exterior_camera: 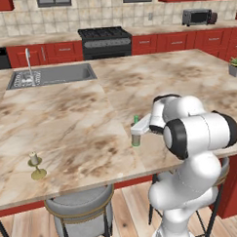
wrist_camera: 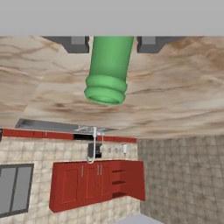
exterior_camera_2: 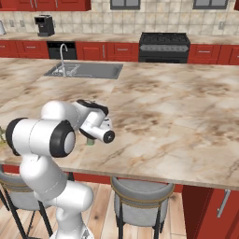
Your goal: Get the candle and the beer from the cabinet and move them to the dining counter.
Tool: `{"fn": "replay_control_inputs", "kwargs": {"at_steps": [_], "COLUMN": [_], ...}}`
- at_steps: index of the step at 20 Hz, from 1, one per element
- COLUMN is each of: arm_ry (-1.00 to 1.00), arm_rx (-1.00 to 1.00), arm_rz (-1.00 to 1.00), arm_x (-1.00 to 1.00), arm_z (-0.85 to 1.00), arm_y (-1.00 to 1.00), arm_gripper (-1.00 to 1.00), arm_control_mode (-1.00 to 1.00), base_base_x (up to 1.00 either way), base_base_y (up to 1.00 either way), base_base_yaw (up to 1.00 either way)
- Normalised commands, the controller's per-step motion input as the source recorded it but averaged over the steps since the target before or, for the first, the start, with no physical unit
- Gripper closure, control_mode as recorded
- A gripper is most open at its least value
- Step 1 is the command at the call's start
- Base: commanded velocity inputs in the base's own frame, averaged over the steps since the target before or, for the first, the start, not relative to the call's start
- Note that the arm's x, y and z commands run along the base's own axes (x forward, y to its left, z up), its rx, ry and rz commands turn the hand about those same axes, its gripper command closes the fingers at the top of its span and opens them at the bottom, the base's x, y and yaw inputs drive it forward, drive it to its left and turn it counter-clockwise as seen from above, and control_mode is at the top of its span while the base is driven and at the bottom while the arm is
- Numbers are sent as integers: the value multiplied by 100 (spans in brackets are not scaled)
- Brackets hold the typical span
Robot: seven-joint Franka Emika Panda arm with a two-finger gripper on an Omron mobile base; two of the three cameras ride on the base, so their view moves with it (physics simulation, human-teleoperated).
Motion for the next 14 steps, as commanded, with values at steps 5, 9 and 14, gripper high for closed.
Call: {"fn": "replay_control_inputs", "kwargs": {"at_steps": [5, 9, 14], "arm_ry": [-10, -3, 0], "arm_rx": [0, 0, 0], "arm_rz": [0, 0, 0], "arm_x": [-3, 0, 0], "arm_z": [0, 0, 0], "arm_y": [0, 0, 0], "arm_gripper": [100, 100, 100], "arm_control_mode": [-100, -100, -100], "base_base_x": [0, 0, 0], "base_base_y": [0, 0, 0], "base_base_yaw": [0, 0, 0]}}
